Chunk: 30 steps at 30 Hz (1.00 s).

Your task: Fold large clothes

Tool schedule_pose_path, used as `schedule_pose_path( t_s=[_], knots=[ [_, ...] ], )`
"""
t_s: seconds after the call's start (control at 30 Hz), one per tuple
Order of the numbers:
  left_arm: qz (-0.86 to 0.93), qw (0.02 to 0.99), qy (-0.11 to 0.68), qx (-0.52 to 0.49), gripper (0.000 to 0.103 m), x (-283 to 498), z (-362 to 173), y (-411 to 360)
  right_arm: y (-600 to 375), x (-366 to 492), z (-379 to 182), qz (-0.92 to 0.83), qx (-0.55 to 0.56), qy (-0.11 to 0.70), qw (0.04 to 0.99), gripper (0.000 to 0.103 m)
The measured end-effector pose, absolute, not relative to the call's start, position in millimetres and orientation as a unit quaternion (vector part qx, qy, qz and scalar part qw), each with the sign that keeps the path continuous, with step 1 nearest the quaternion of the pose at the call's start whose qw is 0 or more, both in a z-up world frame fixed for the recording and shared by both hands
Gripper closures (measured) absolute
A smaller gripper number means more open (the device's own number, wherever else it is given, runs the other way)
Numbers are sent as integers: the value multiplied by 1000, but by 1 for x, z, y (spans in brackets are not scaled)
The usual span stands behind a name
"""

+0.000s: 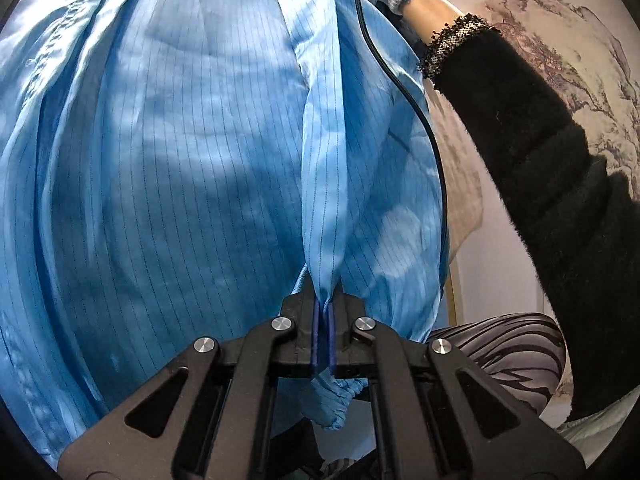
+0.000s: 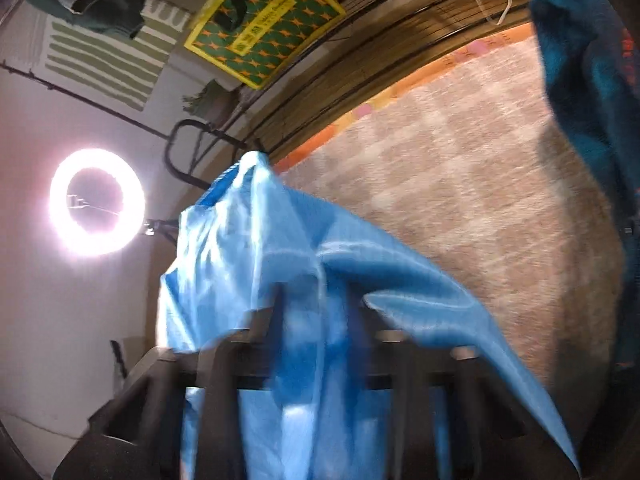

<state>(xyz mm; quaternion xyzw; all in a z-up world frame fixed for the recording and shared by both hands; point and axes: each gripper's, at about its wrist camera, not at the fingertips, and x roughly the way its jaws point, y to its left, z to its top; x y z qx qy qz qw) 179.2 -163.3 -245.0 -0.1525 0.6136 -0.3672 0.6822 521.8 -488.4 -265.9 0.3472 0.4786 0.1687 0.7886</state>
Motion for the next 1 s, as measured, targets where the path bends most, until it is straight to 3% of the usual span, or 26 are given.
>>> schedule_pose_path(
  t_s=[0.17,0.23,0.3,0.5,0.7,0.8,1.0],
  knots=[
    [-364,682,615,-154,102,178,-244,-164,-452,510,-220,143,204,460,852,103],
    [-364,682,615,-155,102,178,-245,-166,-416,500,-193,105,56,428,896,103],
    [-363,681,616,-157,103,180,-246,-167,-385,492,-182,103,-25,404,909,103],
    [-363,677,619,-161,103,182,-250,-165,-295,485,-207,174,-147,402,887,103],
    [-358,682,618,-160,102,184,-247,-161,-292,503,-246,176,-100,474,857,101],
    [-355,687,614,-160,102,184,-243,-155,-335,500,-226,195,3,483,854,87],
    [-350,701,603,-150,102,182,-237,-149,-455,432,-171,183,115,433,875,73]
  ],
)
